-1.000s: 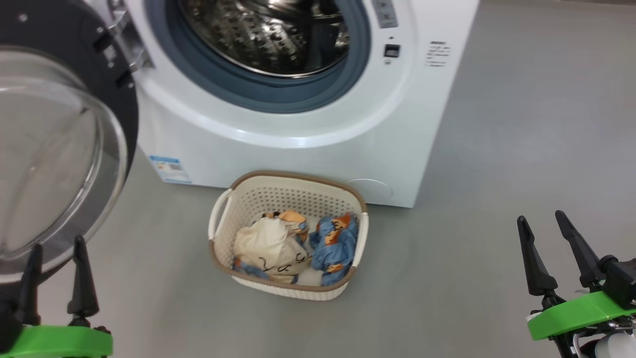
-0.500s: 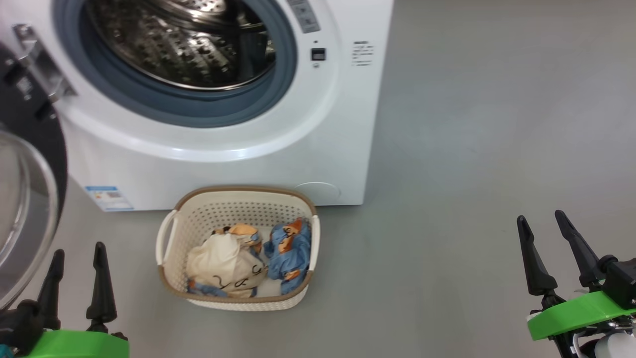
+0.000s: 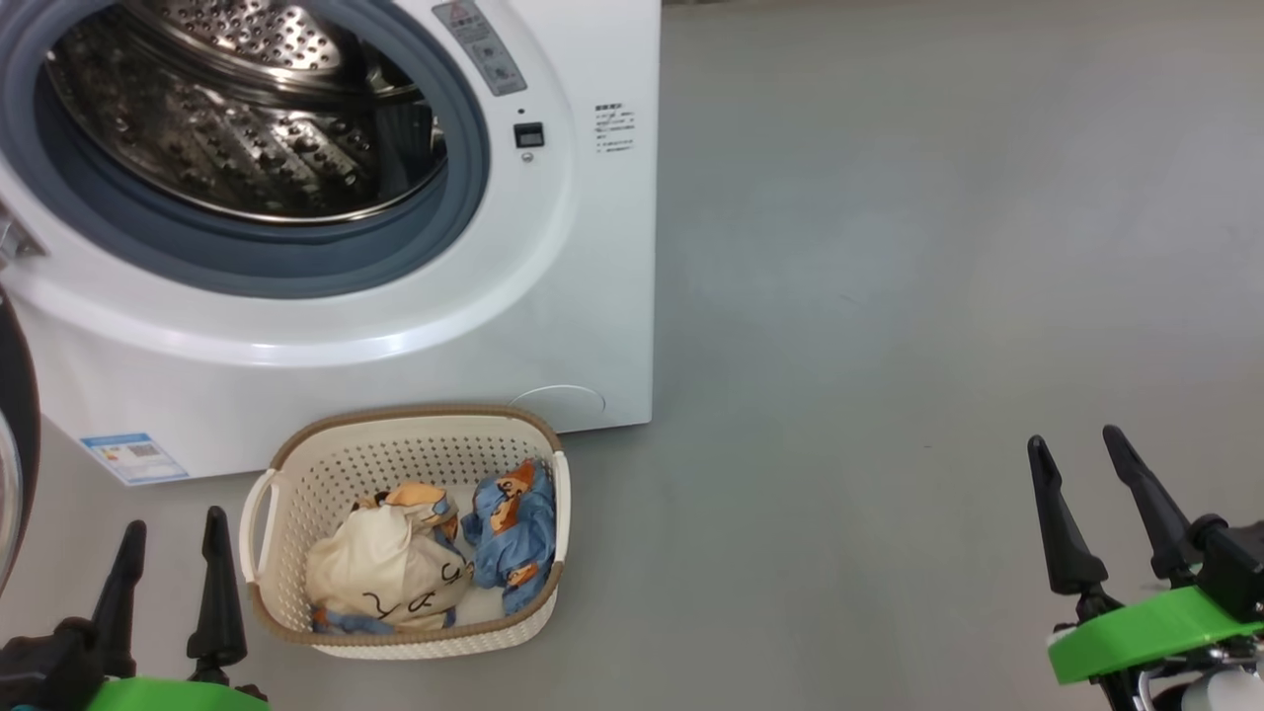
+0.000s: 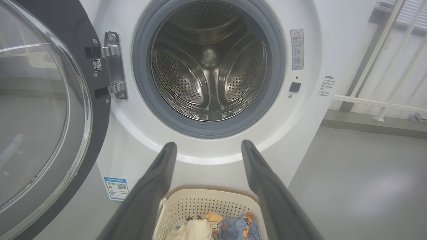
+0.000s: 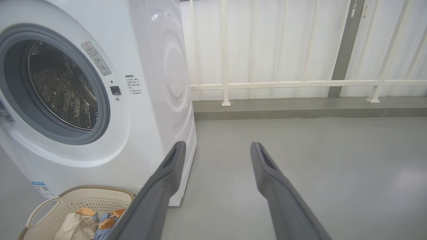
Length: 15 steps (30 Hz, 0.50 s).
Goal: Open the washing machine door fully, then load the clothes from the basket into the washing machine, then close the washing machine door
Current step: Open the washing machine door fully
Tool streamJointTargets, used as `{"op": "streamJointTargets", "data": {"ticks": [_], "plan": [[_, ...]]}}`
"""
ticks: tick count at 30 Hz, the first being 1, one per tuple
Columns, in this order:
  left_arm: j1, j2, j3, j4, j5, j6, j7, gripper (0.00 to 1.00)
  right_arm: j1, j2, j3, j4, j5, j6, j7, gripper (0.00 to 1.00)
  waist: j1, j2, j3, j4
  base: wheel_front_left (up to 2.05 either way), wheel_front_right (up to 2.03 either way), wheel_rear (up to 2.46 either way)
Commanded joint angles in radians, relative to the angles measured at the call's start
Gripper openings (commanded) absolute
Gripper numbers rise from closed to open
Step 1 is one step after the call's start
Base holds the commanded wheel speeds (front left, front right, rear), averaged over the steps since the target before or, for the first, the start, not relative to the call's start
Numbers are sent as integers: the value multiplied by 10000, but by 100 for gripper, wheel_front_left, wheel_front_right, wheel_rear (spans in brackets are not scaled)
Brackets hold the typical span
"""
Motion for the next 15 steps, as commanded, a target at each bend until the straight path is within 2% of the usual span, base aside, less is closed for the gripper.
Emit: {"op": "streamJointTargets", "data": {"ticks": [1, 15], "plan": [[-92, 179, 274, -261, -75, 8, -53, 100, 98, -175, 135, -251, 161, 56, -122, 100, 1, 0, -64, -92, 0, 0, 0], [225, 154, -122, -541, -200, 8, -53, 100, 298, -90, 41, -232, 162, 56, -122, 100, 1, 0, -251, -232, 0, 0, 0]]}}
